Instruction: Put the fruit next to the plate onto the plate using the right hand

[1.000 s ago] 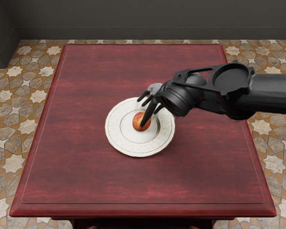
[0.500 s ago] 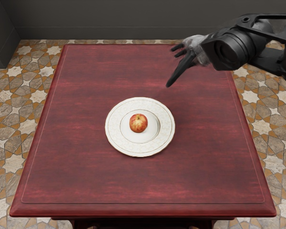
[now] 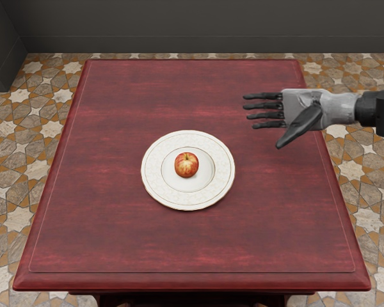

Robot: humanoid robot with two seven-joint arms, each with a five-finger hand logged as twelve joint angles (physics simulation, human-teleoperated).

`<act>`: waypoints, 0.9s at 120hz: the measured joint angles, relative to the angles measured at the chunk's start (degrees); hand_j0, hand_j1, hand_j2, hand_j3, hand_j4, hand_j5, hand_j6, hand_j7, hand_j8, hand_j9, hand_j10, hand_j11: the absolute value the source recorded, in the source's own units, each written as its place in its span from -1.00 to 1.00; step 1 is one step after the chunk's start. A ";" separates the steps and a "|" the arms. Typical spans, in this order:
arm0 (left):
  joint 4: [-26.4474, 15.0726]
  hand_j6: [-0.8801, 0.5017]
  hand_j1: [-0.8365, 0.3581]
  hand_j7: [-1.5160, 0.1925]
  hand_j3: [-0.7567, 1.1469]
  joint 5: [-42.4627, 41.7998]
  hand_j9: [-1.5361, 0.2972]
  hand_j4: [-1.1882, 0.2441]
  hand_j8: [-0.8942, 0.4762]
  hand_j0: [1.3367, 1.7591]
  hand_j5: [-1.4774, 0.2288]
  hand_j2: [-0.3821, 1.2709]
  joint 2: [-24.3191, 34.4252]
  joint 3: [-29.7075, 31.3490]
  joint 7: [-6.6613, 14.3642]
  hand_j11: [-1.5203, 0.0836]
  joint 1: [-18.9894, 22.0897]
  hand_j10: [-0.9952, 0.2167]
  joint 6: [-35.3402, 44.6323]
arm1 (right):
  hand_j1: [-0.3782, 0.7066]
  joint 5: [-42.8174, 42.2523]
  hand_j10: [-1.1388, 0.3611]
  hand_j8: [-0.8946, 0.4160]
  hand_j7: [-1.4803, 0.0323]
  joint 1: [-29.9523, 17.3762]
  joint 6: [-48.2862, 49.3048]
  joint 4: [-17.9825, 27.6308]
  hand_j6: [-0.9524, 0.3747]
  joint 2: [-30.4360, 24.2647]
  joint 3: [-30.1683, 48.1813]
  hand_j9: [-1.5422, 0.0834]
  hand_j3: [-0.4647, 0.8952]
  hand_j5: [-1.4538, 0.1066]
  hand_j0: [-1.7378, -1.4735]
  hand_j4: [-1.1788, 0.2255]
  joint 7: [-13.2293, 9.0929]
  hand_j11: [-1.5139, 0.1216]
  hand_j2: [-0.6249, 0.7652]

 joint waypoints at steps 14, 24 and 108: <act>0.00 -0.08 0.49 0.40 -0.21 0.00 0.33 0.32 -0.05 0.52 0.36 -0.48 0.00 0.01 0.01 0.50 0.00 0.24 0.00 | -0.83 -1.20 0.45 0.29 0.87 -4.56 0.55 1.54 0.36 0.75 1.15 0.81 -0.32 0.78 -0.40 0.61 0.02 0.77 -0.11; -0.01 -0.08 0.49 0.40 -0.21 0.00 0.33 0.32 -0.05 0.52 0.36 -0.48 0.00 0.00 -0.01 0.50 0.00 0.24 0.00 | -0.83 -2.38 0.45 0.29 0.87 -6.10 0.70 1.96 0.36 0.92 1.52 0.82 -0.32 0.78 -0.40 0.61 -0.01 0.77 -0.11; 0.40 -0.08 0.49 0.40 -0.21 -0.08 0.33 0.32 -0.05 0.52 0.36 -0.48 0.00 0.00 0.00 0.50 0.62 0.24 0.00 | -0.84 -1.42 0.45 0.29 0.87 -16.29 0.82 2.94 0.36 -6.73 13.59 0.82 -0.32 0.78 -0.40 0.61 0.55 0.77 -0.11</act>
